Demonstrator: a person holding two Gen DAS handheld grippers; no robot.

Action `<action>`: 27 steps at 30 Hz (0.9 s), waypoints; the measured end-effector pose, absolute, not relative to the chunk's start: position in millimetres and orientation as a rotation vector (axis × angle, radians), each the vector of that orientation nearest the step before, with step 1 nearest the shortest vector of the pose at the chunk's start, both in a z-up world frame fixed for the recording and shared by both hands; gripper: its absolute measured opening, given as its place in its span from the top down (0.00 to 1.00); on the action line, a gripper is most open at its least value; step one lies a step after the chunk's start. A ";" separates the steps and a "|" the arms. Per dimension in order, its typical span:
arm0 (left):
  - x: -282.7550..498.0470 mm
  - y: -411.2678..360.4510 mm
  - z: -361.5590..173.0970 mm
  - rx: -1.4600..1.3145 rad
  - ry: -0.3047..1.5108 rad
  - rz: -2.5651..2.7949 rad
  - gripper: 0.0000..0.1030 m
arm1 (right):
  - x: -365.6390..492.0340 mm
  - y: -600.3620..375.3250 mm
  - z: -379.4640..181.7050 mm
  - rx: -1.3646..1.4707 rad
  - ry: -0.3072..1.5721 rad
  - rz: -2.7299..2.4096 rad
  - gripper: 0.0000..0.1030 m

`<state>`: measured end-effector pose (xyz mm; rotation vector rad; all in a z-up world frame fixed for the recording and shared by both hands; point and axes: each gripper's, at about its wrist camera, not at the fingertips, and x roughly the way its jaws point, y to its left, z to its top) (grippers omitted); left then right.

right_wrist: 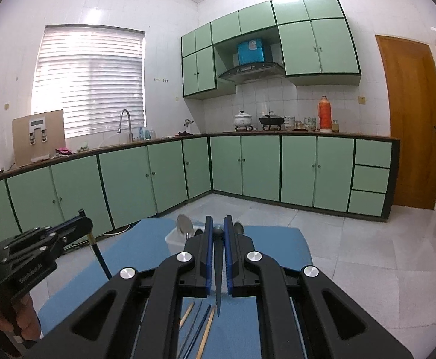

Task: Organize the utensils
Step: 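Carry both dark chopsticks to the white holder and lower them in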

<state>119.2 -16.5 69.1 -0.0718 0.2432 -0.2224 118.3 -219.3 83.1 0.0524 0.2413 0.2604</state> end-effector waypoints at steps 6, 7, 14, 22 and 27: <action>136.5 -11.8 93.9 -0.082 0.191 -0.220 0.94 | 130.0 -217.9 112.5 0.040 0.195 0.270 0.93; 140.2 -12.1 100.6 -0.082 0.175 -0.218 0.94 | 132.5 -218.0 117.2 0.040 0.189 0.273 0.93; 165.7 -18.0 146.2 -0.083 0.065 -0.205 0.94 | 155.5 -215.3 159.0 0.019 0.136 0.278 0.93; 210.7 -34.2 167.9 -0.051 -0.029 -0.172 0.94 | 198.5 -208.5 172.4 -0.003 0.144 0.269 0.93; 246.3 -40.9 157.2 -0.039 -0.012 -0.160 0.94 | 233.2 -209.5 159.5 0.008 0.186 0.265 0.93</action>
